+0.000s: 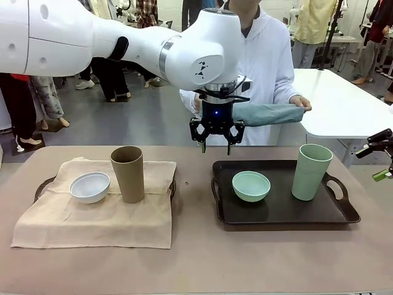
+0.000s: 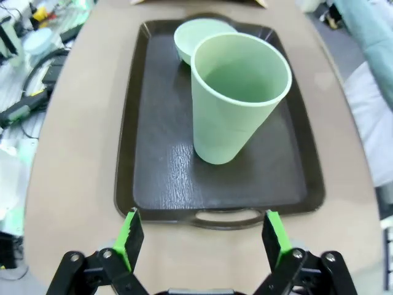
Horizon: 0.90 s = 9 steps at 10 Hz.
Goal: Set up a tray with a mat and arrange the tableware.
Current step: Pick up the Picnic Bowl and Reusable plastic cup from the Handle tray in front of the human's position and hold them in the air.
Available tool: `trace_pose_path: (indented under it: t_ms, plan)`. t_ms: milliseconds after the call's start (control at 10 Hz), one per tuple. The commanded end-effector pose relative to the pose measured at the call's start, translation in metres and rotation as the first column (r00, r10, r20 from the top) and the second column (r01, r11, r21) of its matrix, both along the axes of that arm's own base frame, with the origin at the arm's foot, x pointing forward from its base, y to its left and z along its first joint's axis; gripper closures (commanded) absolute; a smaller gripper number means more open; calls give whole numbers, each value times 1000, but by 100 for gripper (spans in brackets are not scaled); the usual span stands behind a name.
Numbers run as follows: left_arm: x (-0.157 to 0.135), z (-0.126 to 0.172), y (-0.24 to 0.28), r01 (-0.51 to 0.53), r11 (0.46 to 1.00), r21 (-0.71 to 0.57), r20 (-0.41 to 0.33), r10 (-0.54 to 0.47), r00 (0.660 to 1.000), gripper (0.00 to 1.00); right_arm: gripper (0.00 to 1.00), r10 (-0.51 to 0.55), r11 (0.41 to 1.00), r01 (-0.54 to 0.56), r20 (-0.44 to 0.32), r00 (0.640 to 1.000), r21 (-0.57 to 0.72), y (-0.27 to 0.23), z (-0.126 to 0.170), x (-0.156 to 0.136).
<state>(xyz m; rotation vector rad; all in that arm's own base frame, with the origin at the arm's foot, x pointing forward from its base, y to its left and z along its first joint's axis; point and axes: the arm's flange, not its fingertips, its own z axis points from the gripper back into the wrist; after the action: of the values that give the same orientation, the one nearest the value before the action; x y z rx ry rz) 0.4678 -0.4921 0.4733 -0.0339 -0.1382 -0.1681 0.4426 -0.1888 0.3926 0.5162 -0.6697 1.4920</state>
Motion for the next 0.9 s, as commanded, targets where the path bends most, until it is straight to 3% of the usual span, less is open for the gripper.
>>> trace_pose_path:
  t_ms: [0, 300, 800]
  plan:
    - [-2, 0, 0, 2, 1000, 2, -2, -2, 1000, 26, 0, 4, 1000, -4, -2, 1000, -14, -2, 2, -7]
    - [3, -6, 0, -9, 997, -75, 4, 9, 1000, 26, 0, 9, 999, -10, 9, 1000, 35, 17, -8, 13]
    - [21, -48, 4, 0, 999, -53, -27, -1, 1000, 26, 0, -53, 996, 52, 13, 999, 69, 50, -39, 41]
